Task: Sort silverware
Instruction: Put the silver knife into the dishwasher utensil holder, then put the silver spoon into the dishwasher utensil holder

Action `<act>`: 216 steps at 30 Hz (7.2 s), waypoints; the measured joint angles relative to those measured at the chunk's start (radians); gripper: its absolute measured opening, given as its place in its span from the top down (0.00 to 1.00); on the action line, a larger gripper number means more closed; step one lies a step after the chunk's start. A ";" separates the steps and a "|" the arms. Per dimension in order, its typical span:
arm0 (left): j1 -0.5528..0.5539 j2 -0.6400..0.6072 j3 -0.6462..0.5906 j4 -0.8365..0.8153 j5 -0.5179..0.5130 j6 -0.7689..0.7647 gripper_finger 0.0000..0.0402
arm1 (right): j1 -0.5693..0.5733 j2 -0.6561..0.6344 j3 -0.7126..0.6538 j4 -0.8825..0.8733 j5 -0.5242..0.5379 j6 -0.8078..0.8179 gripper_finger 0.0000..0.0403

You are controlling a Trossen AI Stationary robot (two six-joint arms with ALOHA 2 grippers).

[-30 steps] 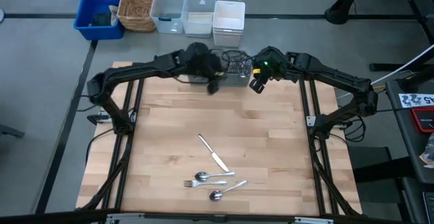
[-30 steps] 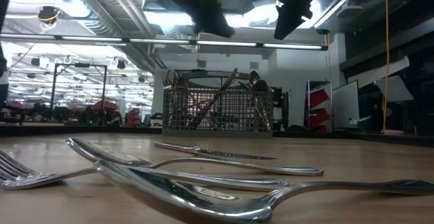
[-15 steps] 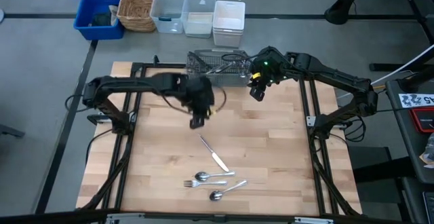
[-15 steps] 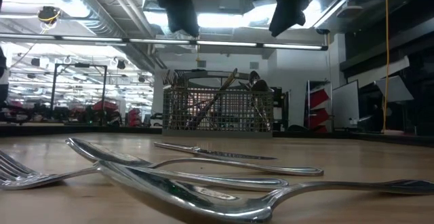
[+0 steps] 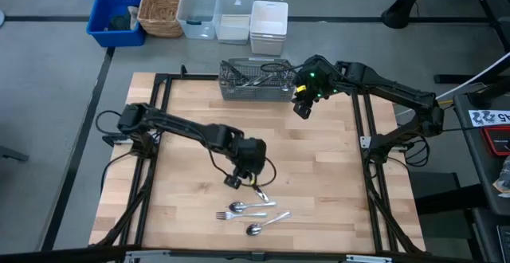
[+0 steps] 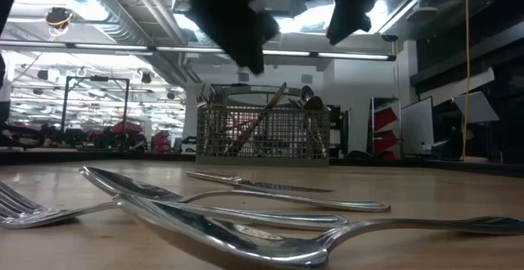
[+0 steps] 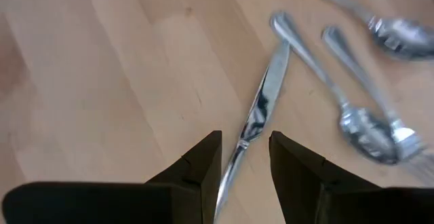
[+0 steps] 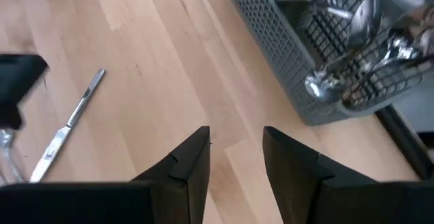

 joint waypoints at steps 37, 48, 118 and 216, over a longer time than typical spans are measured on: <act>-0.011 0.302 0.004 -0.013 -0.098 0.242 0.89 | 0.020 -0.489 -0.572 0.336 -0.058 0.341 0.66; 0.005 0.302 0.002 -0.017 -0.091 0.162 0.94 | 0.027 -0.489 -0.615 0.375 -0.066 0.341 0.66; 0.764 0.021 -0.001 0.584 -0.079 -0.231 0.94 | 0.026 -0.505 -0.615 0.376 0.059 0.300 0.66; 0.055 -0.836 -0.673 0.260 -0.041 -0.903 0.63 | 0.714 0.222 -0.548 1.108 0.042 0.169 0.66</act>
